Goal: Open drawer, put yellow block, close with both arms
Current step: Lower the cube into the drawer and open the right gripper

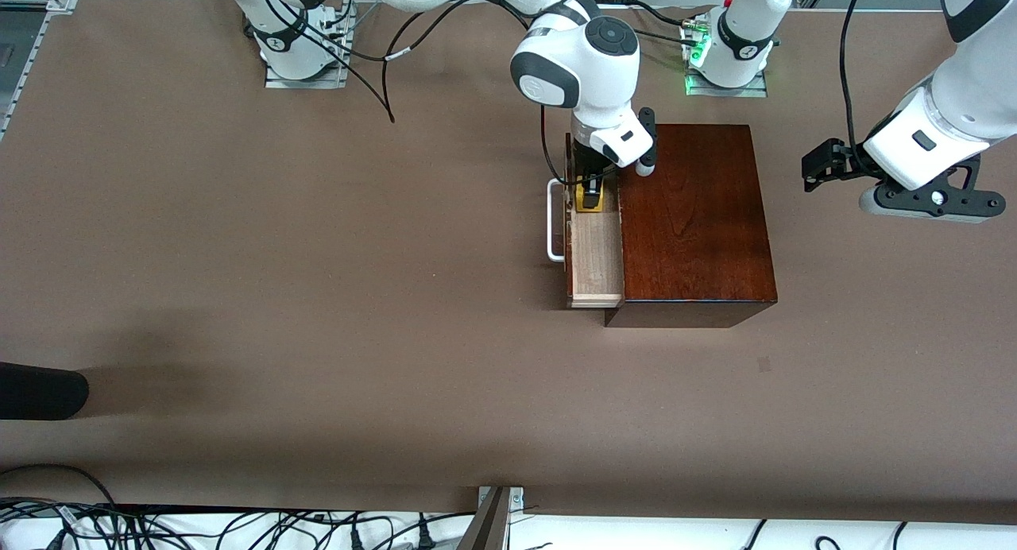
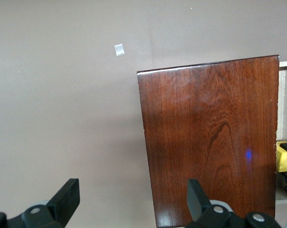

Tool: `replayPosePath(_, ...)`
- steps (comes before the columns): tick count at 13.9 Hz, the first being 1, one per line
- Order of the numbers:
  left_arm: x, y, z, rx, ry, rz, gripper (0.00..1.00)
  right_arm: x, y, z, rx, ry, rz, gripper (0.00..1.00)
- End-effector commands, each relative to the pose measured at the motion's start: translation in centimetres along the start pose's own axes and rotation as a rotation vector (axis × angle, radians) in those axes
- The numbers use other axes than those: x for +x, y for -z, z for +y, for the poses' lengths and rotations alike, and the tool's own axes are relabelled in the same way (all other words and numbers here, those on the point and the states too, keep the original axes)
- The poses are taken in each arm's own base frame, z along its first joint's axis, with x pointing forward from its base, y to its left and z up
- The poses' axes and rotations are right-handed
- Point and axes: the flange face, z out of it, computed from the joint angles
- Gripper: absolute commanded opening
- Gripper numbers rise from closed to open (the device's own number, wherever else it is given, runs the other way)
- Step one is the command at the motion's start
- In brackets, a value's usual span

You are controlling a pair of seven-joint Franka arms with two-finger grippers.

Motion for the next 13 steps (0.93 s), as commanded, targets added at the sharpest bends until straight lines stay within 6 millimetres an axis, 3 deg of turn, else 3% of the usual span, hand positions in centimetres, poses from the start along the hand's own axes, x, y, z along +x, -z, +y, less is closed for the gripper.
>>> replayPosePath(1, 0.0, 0.4, 0.3, -0.006, -0.022, 0.006, 1.00, 0.6, 0.2, 0.1, -0.025, 0.007, 0.011, 1.00)
replayPosePath(6, 0.0, 0.4, 0.4, -0.006, -0.025, 0.006, 1.00, 0.4, 1.7, 0.6, -0.023, -0.006, 0.016, 1.00)
replayPosePath(10, -0.1, 0.4, 0.8, -0.005, -0.031, 0.006, 1.00, -1.2, 10.3, 3.7, -0.057, -0.079, 0.073, 1.00)
replayPosePath(12, -0.1, 0.4, 1.2, -0.011, -0.041, 0.002, 1.00, -4.1, 15.9, 7.8, -0.097, -0.147, 0.100, 1.00)
replayPosePath(13, -0.5, 0.3, 1.5, -0.027, -0.045, -0.025, 1.00, -6.3, 17.5, 10.5, -0.073, -0.217, 0.118, 1.00)
